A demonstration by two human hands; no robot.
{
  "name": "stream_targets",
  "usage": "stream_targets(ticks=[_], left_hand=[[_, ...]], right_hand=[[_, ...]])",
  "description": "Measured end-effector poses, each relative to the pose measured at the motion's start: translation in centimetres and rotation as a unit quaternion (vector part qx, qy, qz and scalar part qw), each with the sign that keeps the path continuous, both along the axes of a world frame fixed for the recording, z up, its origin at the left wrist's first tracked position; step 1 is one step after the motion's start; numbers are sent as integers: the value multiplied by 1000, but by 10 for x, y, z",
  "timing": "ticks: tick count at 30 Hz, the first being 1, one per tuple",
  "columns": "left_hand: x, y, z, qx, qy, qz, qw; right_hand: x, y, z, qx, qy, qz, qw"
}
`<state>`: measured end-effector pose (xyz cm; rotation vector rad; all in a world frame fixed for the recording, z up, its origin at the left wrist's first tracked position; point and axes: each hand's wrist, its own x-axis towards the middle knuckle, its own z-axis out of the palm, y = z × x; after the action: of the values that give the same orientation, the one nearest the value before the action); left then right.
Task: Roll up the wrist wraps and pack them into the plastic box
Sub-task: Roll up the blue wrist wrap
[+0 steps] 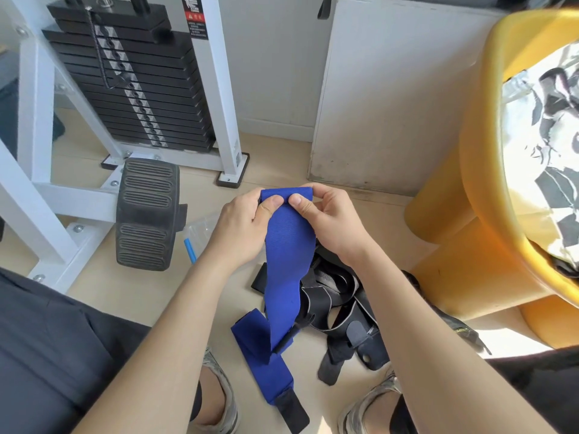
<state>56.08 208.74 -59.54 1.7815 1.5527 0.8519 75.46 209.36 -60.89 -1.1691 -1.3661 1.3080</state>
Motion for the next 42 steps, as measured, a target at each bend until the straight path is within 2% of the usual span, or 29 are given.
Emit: stream_targets(ticks=[2, 4, 7, 10, 13, 16, 20, 24, 26, 30, 36, 42], left_hand=[[2, 0, -1, -9, -18, 4, 1000], [3, 2, -3, -69, -96, -3, 993], [6, 3, -5, -180, -217, 17, 959], [6, 6, -12, -235, -242, 49, 940], [6, 6, -17, -266, -268, 19, 926], [5, 6, -18, -239, -259, 11, 936], [0, 5, -16, -176, -244, -29, 953], [-6, 5, -10, -133, -237, -15, 962], [-8, 5, -6, -144, -234, -21, 961], [-8, 3, -1, -236, -210, -27, 948], [-12, 3, -6, -192, -256, -32, 947], [-10, 4, -4, -149, -271, 2, 951]], right_hand=[[1, 0, -1, 5, -7, -8, 1000], [2, 0, -3, 7, -20, -11, 1000], [1, -3, -6, 11, -41, -8, 999], [1, -3, -8, 18, -51, -5, 999], [3, -3, -7, 20, -40, 5, 999], [6, -5, -7, 15, -45, 9, 999], [16, -4, -8, -58, -15, 62, 996], [16, -4, -12, -70, -11, 54, 996], [13, -3, -13, -48, -22, 35, 998], [9, -4, -12, -12, -38, 28, 999], [6, -7, -5, -48, 11, 63, 997], [9, -3, -5, -46, 15, 26, 998]])
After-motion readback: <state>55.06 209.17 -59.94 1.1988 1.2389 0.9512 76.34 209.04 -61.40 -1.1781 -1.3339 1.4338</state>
